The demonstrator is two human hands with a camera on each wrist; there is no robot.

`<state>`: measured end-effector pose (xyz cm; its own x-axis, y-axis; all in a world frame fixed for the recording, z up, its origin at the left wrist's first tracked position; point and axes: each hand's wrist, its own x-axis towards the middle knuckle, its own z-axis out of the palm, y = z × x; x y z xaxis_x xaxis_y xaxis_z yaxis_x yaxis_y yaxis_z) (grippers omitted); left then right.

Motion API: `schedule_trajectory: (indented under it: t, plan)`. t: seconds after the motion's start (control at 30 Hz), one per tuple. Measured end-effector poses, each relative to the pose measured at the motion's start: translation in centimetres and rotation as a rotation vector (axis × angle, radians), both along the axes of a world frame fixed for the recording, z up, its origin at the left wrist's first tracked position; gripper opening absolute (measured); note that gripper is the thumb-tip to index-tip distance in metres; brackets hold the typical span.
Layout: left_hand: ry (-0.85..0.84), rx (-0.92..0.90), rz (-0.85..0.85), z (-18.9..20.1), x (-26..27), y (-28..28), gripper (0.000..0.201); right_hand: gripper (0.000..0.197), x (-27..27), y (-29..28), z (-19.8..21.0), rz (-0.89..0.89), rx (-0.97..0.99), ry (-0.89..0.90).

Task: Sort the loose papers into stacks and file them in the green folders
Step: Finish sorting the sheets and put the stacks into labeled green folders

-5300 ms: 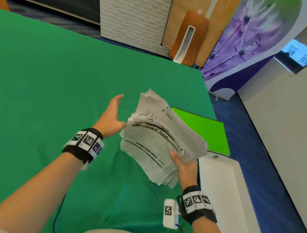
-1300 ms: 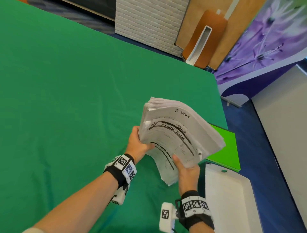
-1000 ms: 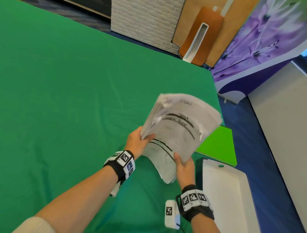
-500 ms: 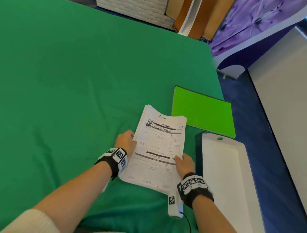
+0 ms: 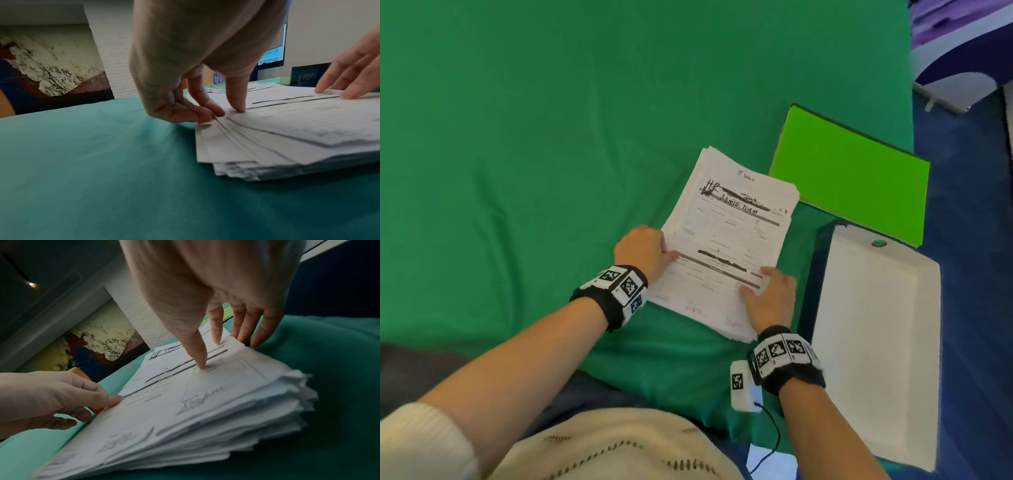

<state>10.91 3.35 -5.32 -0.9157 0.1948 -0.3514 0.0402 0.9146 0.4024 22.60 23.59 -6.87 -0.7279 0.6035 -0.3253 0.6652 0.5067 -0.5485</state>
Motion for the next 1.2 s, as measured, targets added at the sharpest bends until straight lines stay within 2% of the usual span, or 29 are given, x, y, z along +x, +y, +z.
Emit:
schedule_trajectory:
  t: [0.1,0.17,0.23,0.27,0.37,0.4,0.47,0.5,0.53,0.6,0.63,0.67,0.73,0.8,0.93,1.07,1.13,1.2]
  plan:
    - [-0.018,0.009,0.026,0.2,0.5,-0.1,0.027,0.050,0.2,0.1,0.1,0.024,0.020,-0.055]
    - [0.013,0.089,0.051,0.6,0.5,0.1,0.027,0.054,0.1,-0.4,0.8,0.083,0.156,-0.074]
    - [0.000,0.235,0.039,1.3,0.2,0.4,0.028,0.057,-0.4,-1.5,2.2,0.134,0.152,0.045]
    - [-0.051,0.335,0.012,1.9,0.0,0.7,0.028,0.056,-0.9,-2.2,3.2,0.130,0.034,0.111]
    - [-0.322,0.682,-0.056,4.3,0.0,2.0,0.027,0.062,-2.8,-4.0,6.0,0.025,-0.447,0.153]
    - [-0.442,0.785,-0.043,4.9,0.0,2.5,0.028,0.060,-3.3,-4.3,6.3,-0.005,-0.516,0.165]
    - [-0.621,0.910,0.054,5.1,-0.3,2.9,0.029,0.042,-4.0,-4.5,6.7,-0.003,-0.445,0.170]
    - [-0.626,0.920,0.110,4.9,-0.6,2.9,0.026,0.035,-4.2,-4.3,6.7,0.017,-0.348,0.163]
    - [-0.536,0.838,0.142,4.4,-1.0,2.6,0.022,0.032,-4.2,-4.2,6.7,0.033,-0.253,0.150]
    - [-0.239,0.393,0.084,3.0,-1.8,1.4,0.019,0.036,-3.8,-3.8,6.6,0.031,-0.136,0.143]
    - [-0.145,0.160,0.033,2.5,-1.9,0.8,0.025,0.043,-3.6,-3.8,6.7,0.024,-0.122,0.160]
    - [-0.119,-0.005,-0.028,2.2,-1.7,0.2,0.034,0.052,-3.3,-3.8,6.9,0.023,-0.115,0.172]
    - [-0.096,-0.196,-0.159,1.5,-1.2,-0.2,0.046,0.065,-2.9,-3.9,7.1,0.055,-0.087,0.185]
    - [-0.013,-0.349,-0.285,0.7,-0.8,0.1,0.049,0.060,-2.6,-4.1,7.1,0.120,-0.044,0.178]
    - [0.047,-0.363,-0.316,0.1,-0.7,0.7,0.039,0.035,-2.7,-4.2,6.5,0.193,0.044,0.128]
    - [0.090,-0.359,-0.322,0.1,-1.1,0.6,0.021,0.030,-2.6,-4.2,6.9,0.203,0.089,0.130]
    - [0.091,-0.343,-0.286,0.8,-1.0,0.7,0.024,0.029,-2.6,-4.0,7.1,0.192,0.100,0.123]
    - [0.035,-0.335,-0.256,1.4,-0.5,1.0,0.042,0.029,-2.5,-3.8,7.1,0.186,0.111,0.117]
